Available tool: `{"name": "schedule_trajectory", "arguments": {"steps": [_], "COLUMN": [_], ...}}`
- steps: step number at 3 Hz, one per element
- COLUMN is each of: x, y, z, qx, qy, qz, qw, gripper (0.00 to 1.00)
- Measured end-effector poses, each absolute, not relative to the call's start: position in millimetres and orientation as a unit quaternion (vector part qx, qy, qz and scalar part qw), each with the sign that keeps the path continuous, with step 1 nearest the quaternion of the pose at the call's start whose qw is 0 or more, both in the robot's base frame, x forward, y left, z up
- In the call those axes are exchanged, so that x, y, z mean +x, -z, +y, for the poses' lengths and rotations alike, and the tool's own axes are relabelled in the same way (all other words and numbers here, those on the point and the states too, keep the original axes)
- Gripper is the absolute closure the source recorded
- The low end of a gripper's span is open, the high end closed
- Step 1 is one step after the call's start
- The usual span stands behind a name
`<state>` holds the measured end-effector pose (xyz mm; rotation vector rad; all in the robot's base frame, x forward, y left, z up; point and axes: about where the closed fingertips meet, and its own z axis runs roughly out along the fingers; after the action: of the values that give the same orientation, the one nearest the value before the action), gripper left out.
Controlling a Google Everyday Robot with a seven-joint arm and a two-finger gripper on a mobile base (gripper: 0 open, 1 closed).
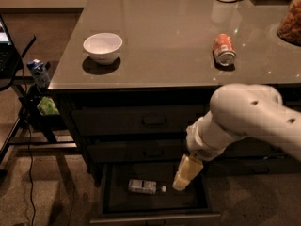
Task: Pick blue plastic bottle from bottom drawer and place on counter
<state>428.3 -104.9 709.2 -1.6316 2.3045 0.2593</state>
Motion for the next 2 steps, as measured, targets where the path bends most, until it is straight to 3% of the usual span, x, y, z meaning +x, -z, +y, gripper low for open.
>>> {"name": "schedule_trajectory", "arguments": {"steps": [2], "x": [436.1], "y": [-620.9], "z": [-101.1], "qx": [-0.526], "qy": [-0.09], "qz": [0.83], "qw": [0.16], "gripper": [0.0]}}
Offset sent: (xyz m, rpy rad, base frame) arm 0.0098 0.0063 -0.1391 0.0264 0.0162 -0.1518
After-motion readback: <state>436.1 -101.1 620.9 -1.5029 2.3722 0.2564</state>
